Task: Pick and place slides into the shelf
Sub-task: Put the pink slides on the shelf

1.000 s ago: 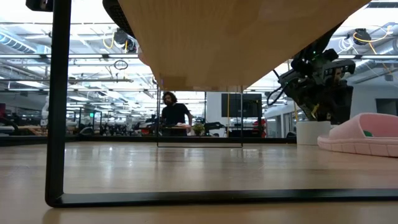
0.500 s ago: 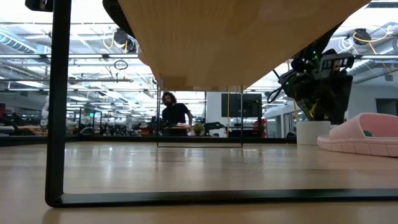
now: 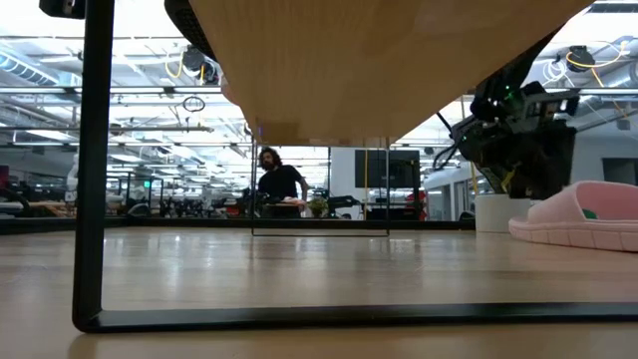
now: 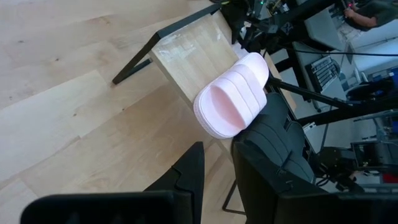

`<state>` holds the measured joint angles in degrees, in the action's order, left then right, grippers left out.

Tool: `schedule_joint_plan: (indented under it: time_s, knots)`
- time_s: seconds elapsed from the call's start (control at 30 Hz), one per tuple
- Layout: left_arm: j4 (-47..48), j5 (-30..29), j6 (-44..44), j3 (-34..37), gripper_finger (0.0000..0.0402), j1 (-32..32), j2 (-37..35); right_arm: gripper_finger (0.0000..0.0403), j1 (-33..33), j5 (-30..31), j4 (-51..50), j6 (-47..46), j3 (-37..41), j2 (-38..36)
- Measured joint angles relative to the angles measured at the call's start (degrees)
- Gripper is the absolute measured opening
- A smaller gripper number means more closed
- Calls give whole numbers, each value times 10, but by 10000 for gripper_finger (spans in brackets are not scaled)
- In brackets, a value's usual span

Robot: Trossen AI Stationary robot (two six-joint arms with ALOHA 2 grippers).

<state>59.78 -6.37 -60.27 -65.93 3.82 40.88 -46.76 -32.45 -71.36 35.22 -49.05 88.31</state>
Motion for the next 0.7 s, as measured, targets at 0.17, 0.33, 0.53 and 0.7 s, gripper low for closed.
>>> schedule_joint_plan:
  time_s: [0.17, 0.33, 0.53, 0.7]
  knots:
    - [0, 0, 0, 0, 83, 0, 0, 167, 0, 11, 10, 0, 6, 0]
    - [0, 0, -1, 0, 83, 0, 0, 167, 0, 9, 17, 0, 6, 0]
    - [0, 1, -2, 0, 83, 0, 0, 167, 0, 7, 18, -4, 25, 0]
    - [0, 1, 0, 0, 83, 0, 0, 167, 0, -4, 16, -5, 39, 0]
